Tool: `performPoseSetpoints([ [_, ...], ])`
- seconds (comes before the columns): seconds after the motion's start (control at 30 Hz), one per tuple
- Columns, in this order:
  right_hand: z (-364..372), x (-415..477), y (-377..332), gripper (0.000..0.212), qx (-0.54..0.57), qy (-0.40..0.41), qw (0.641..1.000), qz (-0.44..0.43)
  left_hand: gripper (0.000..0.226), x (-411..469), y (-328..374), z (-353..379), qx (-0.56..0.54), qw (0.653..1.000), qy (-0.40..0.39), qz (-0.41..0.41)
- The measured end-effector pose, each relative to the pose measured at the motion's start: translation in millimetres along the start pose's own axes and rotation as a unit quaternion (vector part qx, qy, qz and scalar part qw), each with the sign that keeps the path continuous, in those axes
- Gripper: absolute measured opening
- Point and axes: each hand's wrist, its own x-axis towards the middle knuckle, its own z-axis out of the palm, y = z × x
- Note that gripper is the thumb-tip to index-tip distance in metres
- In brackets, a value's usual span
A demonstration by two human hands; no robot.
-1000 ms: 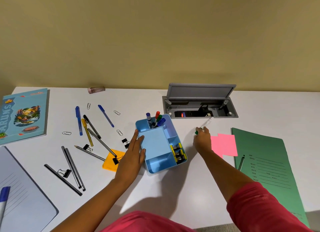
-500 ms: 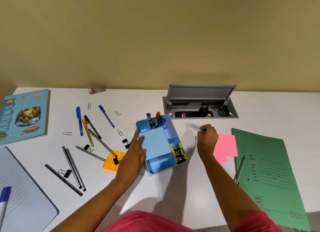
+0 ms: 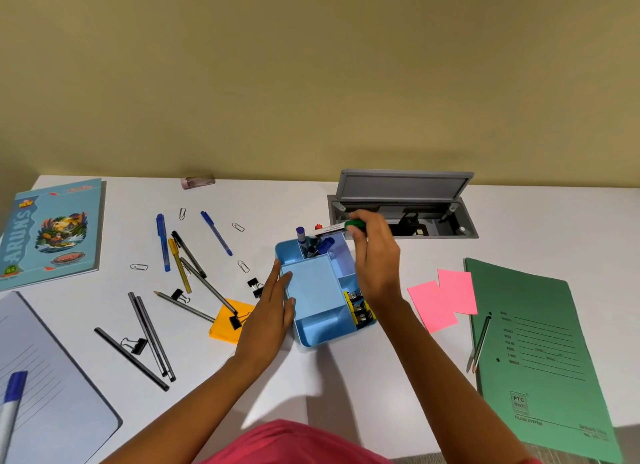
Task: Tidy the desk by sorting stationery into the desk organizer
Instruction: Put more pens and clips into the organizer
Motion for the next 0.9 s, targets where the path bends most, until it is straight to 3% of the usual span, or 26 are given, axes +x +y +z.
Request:
performPoseSetpoints([
  [0.13, 10.2, -1.9, -0.2, 0.024, -0.030, -0.044, 0.998, -0.042, 0.047, 0.1, 1.1, -0.3, -0.002, 1.000, 0.005, -0.006],
  [0.27, 23.4, -1.9, 10.5, 0.033, -0.105, -0.075, 0.982, -0.141, 0.048, 1.2, 4.5, 0.6, -0.015, 1.000, 0.004, -0.012],
  [0.53, 38.5, -5.2, 14.4, 0.070, -0.152, -0.108, 0.968, -0.167, 0.049, -1.0, 2.6, 1.2, -0.020, 1.000, 0.007, -0.021],
  [0.77, 49.1, -4.3, -0.4, 0.052, -0.148, -0.085, 0.963, -0.207, 0.050, -6.2, 3.8, -1.0, -0.027, 0.999, 0.009, -0.031],
  [0.9, 66.4, -8.9, 19.2, 0.052, -0.178, -0.112, 0.965, -0.156, 0.051, -10.5, 0.8, -2.1, -0.025, 0.999, 0.007, -0.026],
])
